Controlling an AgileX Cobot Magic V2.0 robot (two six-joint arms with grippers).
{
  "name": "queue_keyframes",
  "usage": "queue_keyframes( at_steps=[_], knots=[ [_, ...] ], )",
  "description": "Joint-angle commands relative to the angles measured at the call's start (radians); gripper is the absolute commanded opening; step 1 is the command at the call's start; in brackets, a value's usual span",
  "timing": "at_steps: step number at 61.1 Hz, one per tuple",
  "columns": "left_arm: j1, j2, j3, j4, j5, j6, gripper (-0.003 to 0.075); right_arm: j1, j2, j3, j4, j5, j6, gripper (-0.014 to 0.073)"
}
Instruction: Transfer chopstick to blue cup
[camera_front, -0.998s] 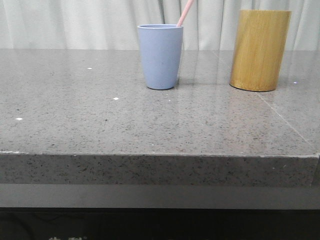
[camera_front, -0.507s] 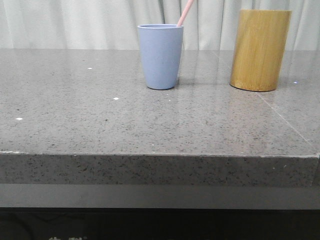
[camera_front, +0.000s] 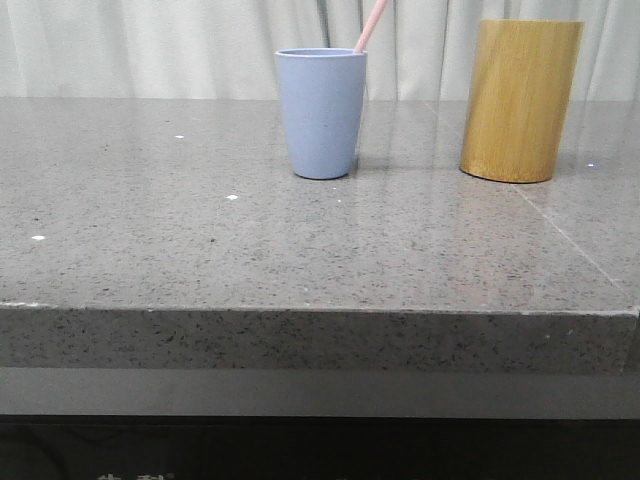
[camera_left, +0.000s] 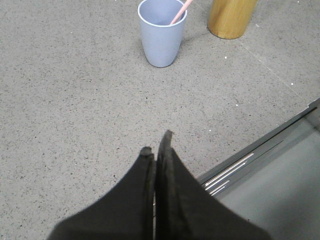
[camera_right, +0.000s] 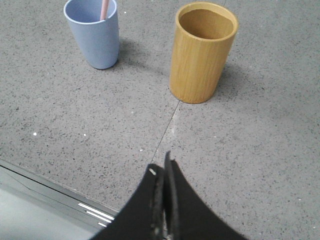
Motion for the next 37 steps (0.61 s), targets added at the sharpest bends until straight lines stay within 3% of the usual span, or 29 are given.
queue_keyframes(
  at_steps=[1,20,29,37],
  knots=[
    [-0.006,-0.005,-0.024,-0.01,-0.071,-0.008,-0.0019,-0.008,-0.002,-0.021,0.011,-0.076,0.003,-0.0069],
    [0.026,-0.067,0.044,-0.009,-0.131,-0.008,-0.0019,-0.008,-0.002,-0.021,0.011,-0.076,0.003,-0.0069],
    [0.122,-0.188,0.216,0.017,-0.374,-0.008,-0.0019,-0.008,-0.002,-0.021,0.011,-0.076,0.003,-0.0069],
    [0.229,-0.34,0.477,0.017,-0.694,-0.004,-0.0019,-0.008,-0.002,-0.021,0.011,-0.076,0.003,-0.0069]
  ],
)
